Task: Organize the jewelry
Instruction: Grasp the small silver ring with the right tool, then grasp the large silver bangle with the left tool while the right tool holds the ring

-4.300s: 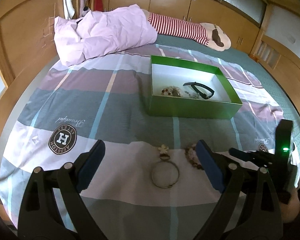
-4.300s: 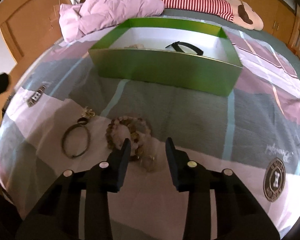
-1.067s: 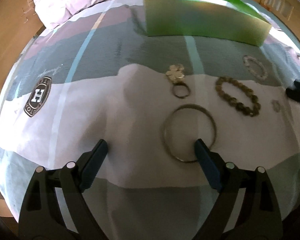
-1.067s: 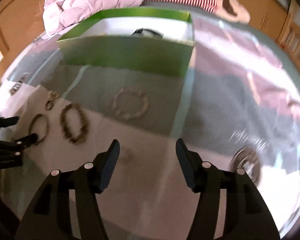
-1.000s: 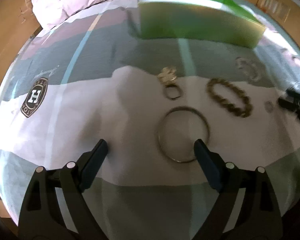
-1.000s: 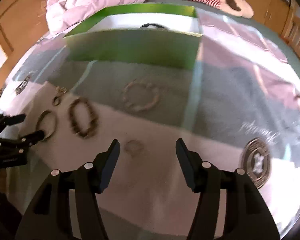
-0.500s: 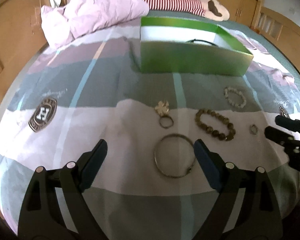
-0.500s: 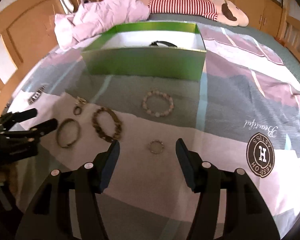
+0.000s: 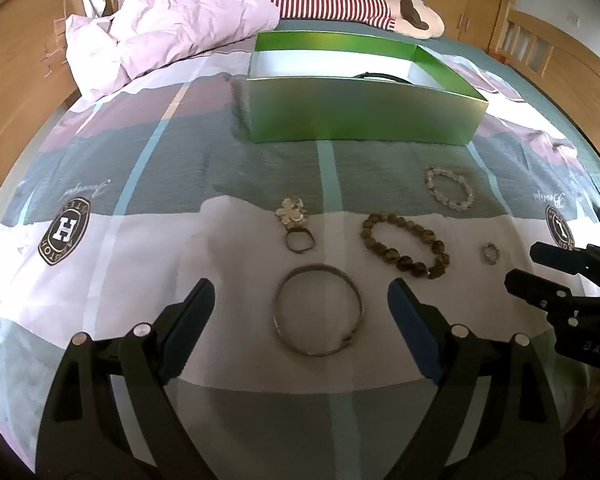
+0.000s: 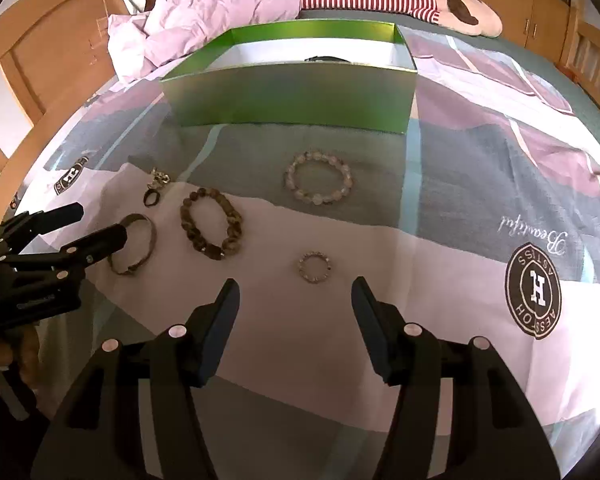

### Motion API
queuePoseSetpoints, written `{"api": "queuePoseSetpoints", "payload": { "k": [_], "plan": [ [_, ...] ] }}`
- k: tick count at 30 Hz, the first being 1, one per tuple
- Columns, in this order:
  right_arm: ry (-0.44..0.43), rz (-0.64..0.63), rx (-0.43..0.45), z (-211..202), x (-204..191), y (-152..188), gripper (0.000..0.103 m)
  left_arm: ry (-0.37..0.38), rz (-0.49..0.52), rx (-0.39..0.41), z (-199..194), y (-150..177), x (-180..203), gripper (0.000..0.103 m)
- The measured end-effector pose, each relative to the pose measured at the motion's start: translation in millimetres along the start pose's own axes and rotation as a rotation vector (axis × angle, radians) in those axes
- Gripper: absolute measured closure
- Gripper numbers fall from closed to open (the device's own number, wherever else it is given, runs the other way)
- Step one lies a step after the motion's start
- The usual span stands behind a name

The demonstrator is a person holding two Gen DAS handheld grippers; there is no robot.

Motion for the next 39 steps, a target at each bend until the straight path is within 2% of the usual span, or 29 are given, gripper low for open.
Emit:
{"api": "queuePoseSetpoints", "payload": {
  "k": [11, 18, 23, 28, 31, 33, 35, 39],
  "plan": [
    [0.044, 0.009, -0.029, 26.0, 7.0, 5.3, 0.045, -0.009, 0.017, -0.030, 17.6, 6.5, 4.0, 0.018],
    [0.052, 0.013, -0.017, 34.1, 6.0, 4.5, 0.045, -0.031, 0.030, -0.063, 35.2, 14.5, 1.8, 0.020],
    [0.065, 0.005, 0.000, 35.2, 3.7, 5.8, 0.045, -0.046, 0.040, -0.054, 39.3, 15.9, 2.9, 0.020],
    [0.076, -0.001, 0.019, 36.0, 2.5, 4.9, 0.061, -0.044, 0.038, -0.059, 41.0, 15.8, 3.9, 0.021],
    [0.063, 0.008, 0.013, 35.6, 2.4, 4.0, 0.074, -0.031, 0.040, -0.060, 39.8, 14.7, 5.5, 0.031],
    [0.058, 0.011, 0.011, 35.2, 1.6, 4.1, 0.078, -0.031, 0.051, -0.059, 38.7, 13.8, 7.6, 0.040],
    [0.056, 0.016, 0.013, 34.6, 1.3, 4.2, 0.082, -0.026, 0.048, -0.061, 38.2, 12.6, 8.2, 0.044],
    [0.060, 0.008, 0.019, 33.6, -0.5, 4.5, 0.084, -0.025, 0.046, -0.061, 37.8, 11.2, 7.9, 0.045]
  ]
}}
Point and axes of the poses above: each gripper's, at about its wrist camera, not at the fingertips, and z roughly the way its jaws point, x to its right, y to its underside, the point moved 3 cm from there along z, roughly the way its jaws point, and after that the axes turned 7 degrees about x, right-handed, at the moved point
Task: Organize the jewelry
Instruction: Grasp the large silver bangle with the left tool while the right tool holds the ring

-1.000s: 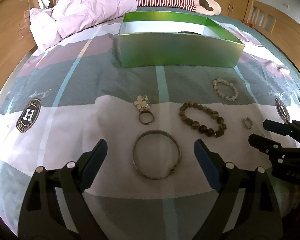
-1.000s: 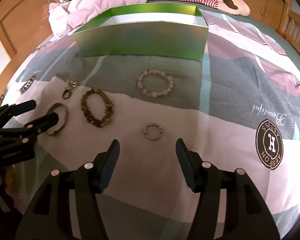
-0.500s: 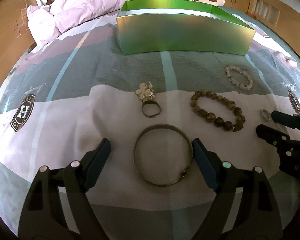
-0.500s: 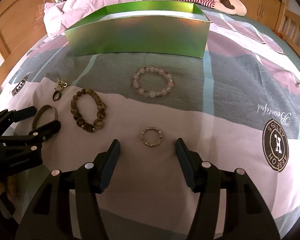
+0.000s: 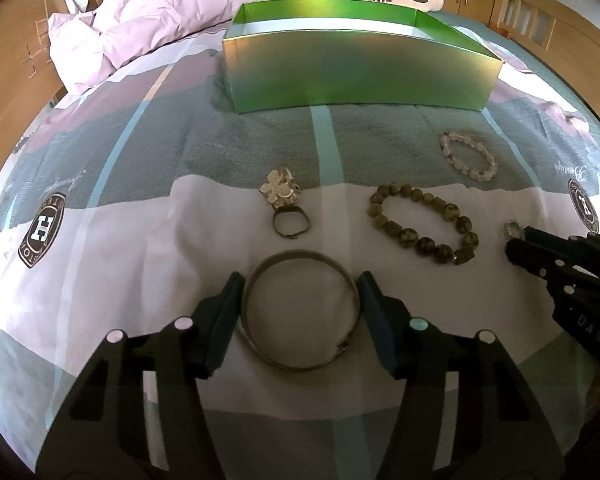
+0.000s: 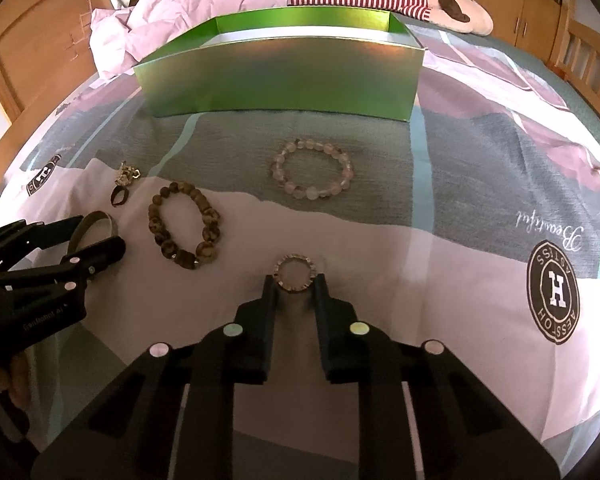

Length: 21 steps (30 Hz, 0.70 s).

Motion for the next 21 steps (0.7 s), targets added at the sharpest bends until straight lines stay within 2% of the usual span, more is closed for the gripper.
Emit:
{"api": "queuePoseSetpoints", "payload": {
  "k": [16, 21],
  "plan": [
    [-0.003, -0.001, 0.027, -8.1, -1.1, -5.9, 0.084, 0.007, 0.005, 0.058, -19.6, -10.7, 5.3, 0.045],
    [-0.016, 0.025, 0.074, -35.0, 0.4, -19.3, 0.084, 0.009, -0.009, 0.079, -34.3, -18.9, 3.0, 0.045]
  ]
}}
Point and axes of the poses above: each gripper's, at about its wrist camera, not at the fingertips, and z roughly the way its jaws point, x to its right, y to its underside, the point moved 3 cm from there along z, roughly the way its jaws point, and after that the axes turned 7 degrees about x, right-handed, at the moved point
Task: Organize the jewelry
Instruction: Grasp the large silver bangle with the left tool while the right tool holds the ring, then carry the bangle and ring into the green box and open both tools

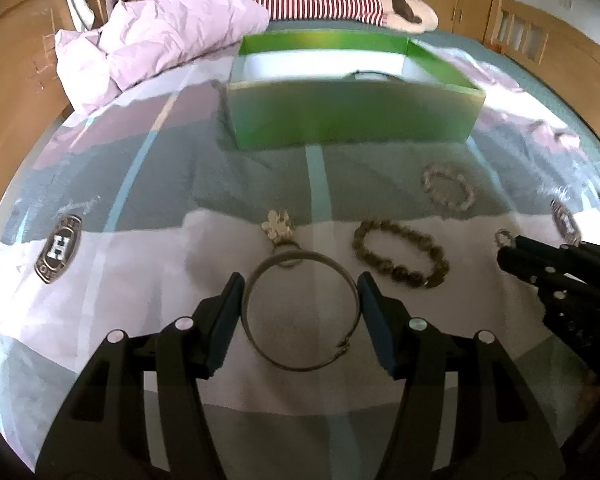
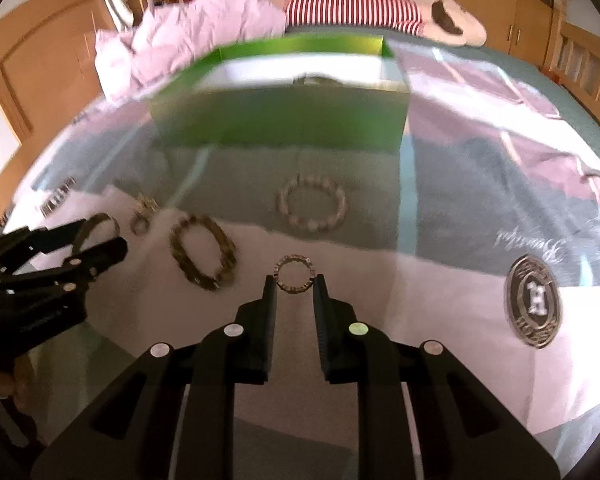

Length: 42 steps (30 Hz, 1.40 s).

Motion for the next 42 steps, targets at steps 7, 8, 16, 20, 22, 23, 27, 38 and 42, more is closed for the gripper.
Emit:
{"api": "queuePoseSetpoints", "payload": {
  "k": [7, 8, 16, 20, 22, 23, 27, 38, 42],
  "plan": [
    [-0.056, 0.006, 0.173, -74.4, -6.1, -38.2, 0.084, -0.020, -0.011, 0.154, -64.5, -34.8, -2.5, 0.045],
    [-0.062, 0.007, 0.200, -83.5, -6.3, -43.2, 0.084, -0.019, -0.018, 0.172, -72.4, -37.9, -3.2, 0.045],
    [-0.078, 0.003, 0.240, -95.9, -2.6, -50.4, 0.084, -0.040, -0.016, 0.275, -111.4, -54.8, -3.3, 0.045],
    [-0.070, 0.005, 0.236, -94.8, -1.9, -49.9, 0.084, -0.031, -0.029, 0.263, -108.2, -54.5, -4.6, 0.045],
    [-0.066, 0.004, 0.235, -94.7, -2.3, -49.5, 0.084, -0.028, -0.029, 0.260, -106.9, -53.9, -3.9, 0.045],
    [-0.066, 0.005, 0.235, -94.7, -1.8, -49.6, 0.084, -0.028, -0.027, 0.259, -106.3, -54.0, -3.5, 0.045],
    [-0.062, 0.008, 0.234, -93.4, -1.3, -49.5, 0.084, -0.030, -0.033, 0.255, -104.5, -53.3, -4.5, 0.045],
    [-0.064, 0.010, 0.223, -91.6, -0.9, -49.1, 0.084, -0.026, -0.032, 0.249, -101.0, -52.1, -4.8, 0.045],
    [-0.061, 0.017, 0.216, -88.6, -0.1, -49.6, 0.084, -0.022, -0.038, 0.242, -99.0, -52.2, -5.3, 0.045]
  ]
}}
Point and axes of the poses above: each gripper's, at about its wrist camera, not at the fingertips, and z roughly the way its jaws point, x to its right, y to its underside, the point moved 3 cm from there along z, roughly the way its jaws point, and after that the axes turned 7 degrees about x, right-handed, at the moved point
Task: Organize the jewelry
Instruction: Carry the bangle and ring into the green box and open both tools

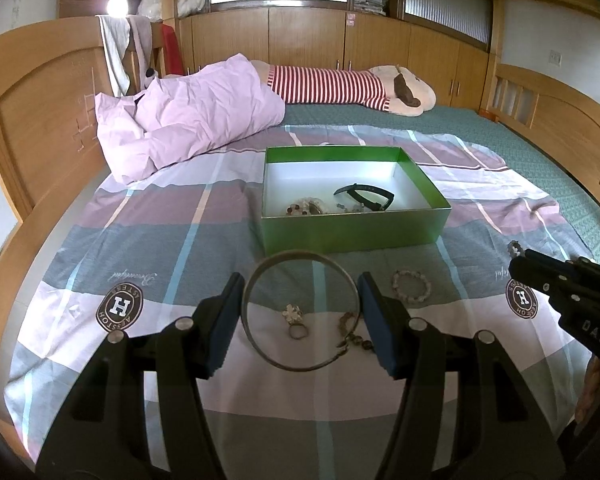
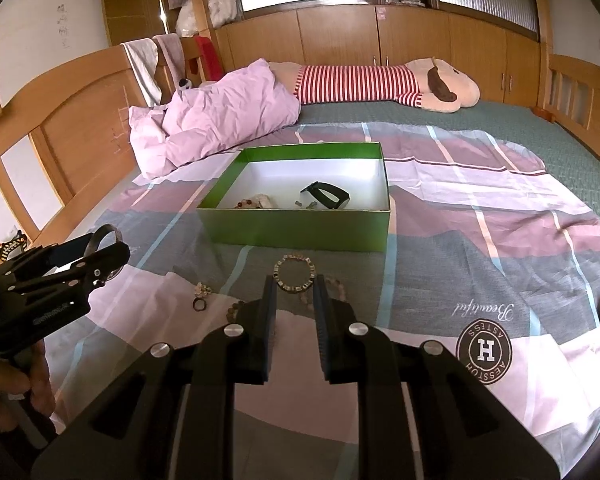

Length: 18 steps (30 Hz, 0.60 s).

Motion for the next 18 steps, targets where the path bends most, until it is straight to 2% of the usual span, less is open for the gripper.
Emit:
{"api": "queuePoseSetpoints", "payload": {
  "k": [7, 11, 14, 18],
  "plan": [
    [-0.004, 0.009, 0.001, 9.5, 0.1, -10.8, 0.084, 0.016, -0.013, 0.001, 5.6, -8.4, 3.4, 0.045],
    [-0.005, 0.005, 0.013, 23.3, 1.2, -29.4, 0.084, 0.035, -0.016, 0.001, 19.8, -26.2, 7.7, 0.045],
    [0.000, -0.008, 0.027, 42.9, 3.5, -50.5, 0.084, 0.045, -0.016, -0.010, 41.4, -44.1, 8.7, 0.045],
    [-0.004, -0.020, -0.008, 97.9, 13.5, -79.8, 0.084, 0.065, 0.021, -0.034, 96.6, -74.6, 15.3, 0.045]
  ]
}}
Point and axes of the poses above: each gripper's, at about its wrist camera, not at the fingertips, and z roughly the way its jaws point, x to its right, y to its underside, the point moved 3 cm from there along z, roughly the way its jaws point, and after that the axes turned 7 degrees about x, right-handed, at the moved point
